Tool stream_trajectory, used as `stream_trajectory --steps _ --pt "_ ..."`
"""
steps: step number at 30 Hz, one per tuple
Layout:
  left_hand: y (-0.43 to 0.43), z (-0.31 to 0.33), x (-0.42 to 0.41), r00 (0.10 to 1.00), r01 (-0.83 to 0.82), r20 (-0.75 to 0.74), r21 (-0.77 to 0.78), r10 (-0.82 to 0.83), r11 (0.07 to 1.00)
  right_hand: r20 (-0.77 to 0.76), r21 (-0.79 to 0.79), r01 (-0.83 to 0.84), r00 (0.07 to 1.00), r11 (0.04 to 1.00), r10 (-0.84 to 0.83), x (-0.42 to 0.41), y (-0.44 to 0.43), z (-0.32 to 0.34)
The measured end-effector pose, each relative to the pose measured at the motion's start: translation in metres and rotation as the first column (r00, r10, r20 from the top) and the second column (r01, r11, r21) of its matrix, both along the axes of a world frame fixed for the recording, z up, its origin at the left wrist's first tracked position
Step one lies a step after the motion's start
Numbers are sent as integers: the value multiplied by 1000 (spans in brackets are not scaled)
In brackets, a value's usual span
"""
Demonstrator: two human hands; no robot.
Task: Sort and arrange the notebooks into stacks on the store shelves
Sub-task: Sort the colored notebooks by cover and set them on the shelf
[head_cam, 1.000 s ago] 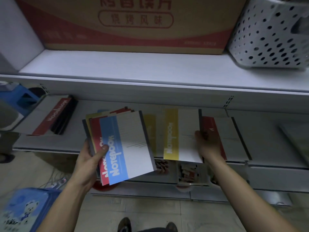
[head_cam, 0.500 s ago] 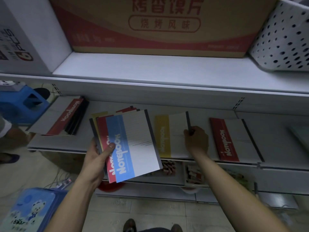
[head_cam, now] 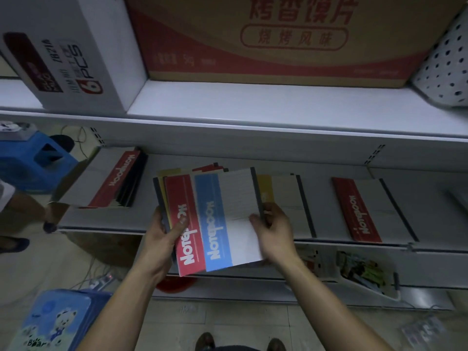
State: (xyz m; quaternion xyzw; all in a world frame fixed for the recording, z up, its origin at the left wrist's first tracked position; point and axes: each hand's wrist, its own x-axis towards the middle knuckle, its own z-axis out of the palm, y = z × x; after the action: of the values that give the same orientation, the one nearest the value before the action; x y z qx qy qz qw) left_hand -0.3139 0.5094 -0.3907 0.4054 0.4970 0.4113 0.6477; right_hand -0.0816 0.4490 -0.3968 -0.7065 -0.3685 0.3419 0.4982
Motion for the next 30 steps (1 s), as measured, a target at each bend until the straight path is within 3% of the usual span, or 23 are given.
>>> stream_trajectory --steps 8,17,24,28,30 --pt "18 -11 -89 987 -141 -78 1 141 990 6 -72 136 991 988 -136 -1 40 0" --pt "-2 -12 -141 972 -222 -81 9 222 975 69 -191 62 996 980 -50 -73 100 -10" --pt "-2 -8 -149 981 -194 -25 3 194 981 269 -259 87 963 962 -15 -80 104 -20" --pt "2 -9 -133 989 -151 -4 4 151 989 524 -242 35 846 970 100 -82 83 -22" --pt "5 -10 -120 993 -116 14 3 116 993 459 -141 -35 883 989 97 -88 66 -11"
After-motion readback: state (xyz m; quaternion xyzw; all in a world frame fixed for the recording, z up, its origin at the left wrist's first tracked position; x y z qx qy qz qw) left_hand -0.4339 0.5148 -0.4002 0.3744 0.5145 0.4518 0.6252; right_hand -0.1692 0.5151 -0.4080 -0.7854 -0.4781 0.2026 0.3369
